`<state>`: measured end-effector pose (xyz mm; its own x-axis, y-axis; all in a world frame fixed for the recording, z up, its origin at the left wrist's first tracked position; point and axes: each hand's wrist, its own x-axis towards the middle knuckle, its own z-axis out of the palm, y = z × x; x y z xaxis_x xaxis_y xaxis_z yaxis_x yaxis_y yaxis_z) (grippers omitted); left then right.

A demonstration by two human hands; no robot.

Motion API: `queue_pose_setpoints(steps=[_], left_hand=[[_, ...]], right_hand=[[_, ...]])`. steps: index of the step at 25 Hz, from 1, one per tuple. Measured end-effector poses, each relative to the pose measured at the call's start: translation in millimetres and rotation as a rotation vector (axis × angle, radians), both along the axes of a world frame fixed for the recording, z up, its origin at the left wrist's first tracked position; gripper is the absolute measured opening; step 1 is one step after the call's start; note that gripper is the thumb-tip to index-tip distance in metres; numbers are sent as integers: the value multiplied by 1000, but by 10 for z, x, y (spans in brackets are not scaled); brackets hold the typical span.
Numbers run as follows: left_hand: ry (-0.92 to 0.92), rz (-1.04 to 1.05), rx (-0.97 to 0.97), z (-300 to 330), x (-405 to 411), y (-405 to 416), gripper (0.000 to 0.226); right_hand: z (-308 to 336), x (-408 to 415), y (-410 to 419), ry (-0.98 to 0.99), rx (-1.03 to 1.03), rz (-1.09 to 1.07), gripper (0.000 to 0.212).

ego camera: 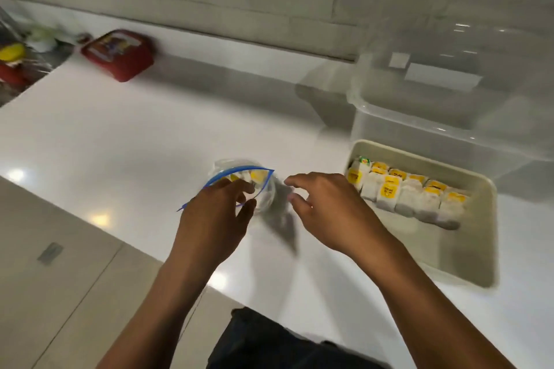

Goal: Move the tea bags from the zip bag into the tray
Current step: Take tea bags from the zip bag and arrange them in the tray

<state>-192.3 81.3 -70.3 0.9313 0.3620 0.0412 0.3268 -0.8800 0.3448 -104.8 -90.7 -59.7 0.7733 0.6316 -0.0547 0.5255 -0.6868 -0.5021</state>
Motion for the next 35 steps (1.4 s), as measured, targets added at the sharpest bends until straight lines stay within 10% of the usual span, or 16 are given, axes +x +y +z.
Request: queue_pose_setpoints(steps=[10, 26, 35], left_hand=[[203, -76, 54, -639, 95, 725, 37], [37, -232, -270, -488, 126, 1074, 22], [53, -289, -223, -568, 11, 969, 25]], right_hand=[[-485, -42, 1292, 70, -290, 21, 34], [-401, -97, 1363, 34, -242, -211, 22], [-457, -170, 1413, -59, -540, -123, 31]])
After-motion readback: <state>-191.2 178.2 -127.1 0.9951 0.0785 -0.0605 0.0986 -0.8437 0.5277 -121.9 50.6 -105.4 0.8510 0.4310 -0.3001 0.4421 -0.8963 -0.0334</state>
